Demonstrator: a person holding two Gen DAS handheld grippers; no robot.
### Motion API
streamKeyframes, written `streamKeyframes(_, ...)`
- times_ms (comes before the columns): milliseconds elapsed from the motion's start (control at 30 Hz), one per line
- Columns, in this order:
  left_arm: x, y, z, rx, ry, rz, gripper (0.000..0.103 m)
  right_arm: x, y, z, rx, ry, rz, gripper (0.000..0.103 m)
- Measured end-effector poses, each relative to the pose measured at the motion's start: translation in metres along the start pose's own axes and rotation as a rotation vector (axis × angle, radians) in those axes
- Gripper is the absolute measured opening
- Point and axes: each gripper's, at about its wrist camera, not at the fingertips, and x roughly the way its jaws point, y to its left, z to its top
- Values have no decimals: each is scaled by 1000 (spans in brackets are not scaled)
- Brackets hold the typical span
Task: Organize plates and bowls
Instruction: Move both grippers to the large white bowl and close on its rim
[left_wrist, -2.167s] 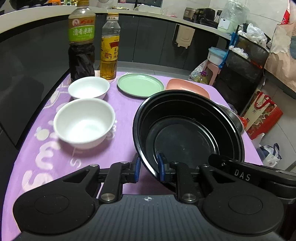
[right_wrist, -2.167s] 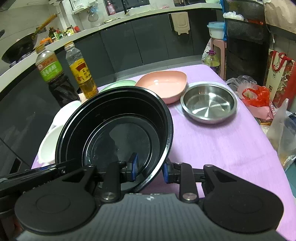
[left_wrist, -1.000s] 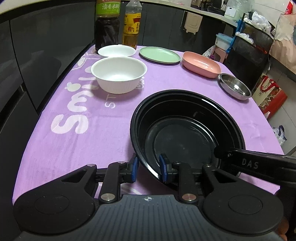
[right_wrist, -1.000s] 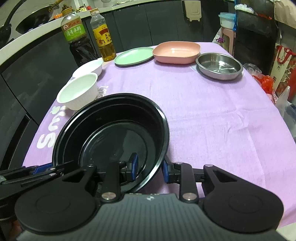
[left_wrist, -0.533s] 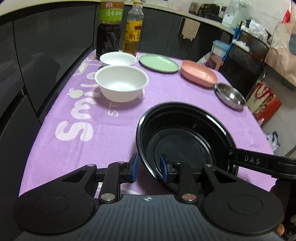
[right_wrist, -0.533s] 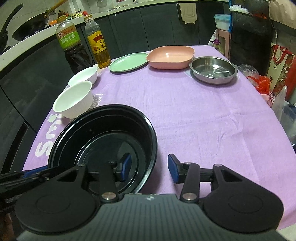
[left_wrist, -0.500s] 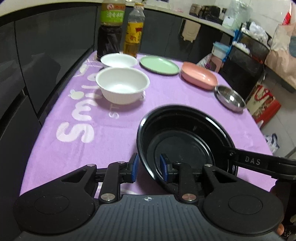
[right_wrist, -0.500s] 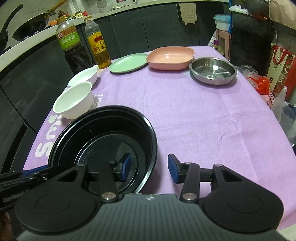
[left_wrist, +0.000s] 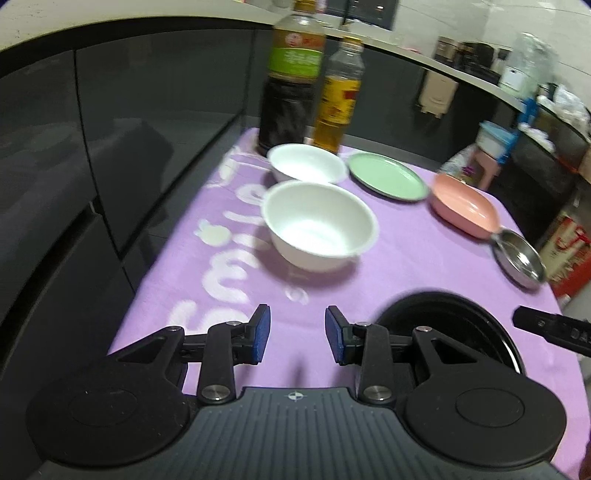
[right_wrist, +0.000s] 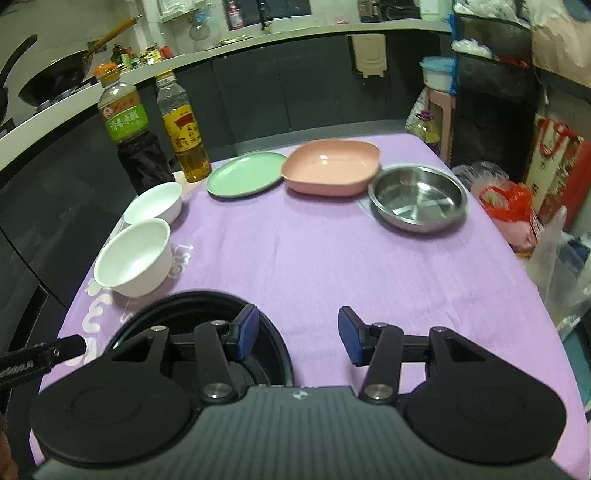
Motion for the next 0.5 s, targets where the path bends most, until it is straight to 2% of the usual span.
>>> streamKeyframes(267,21,15,30,-65,-28,15,31,28,34,29,-95,21,50,40)
streamKeyframes(500,41,18,47,-104,-12,11,31,54,63,52,-141,61,104,40)
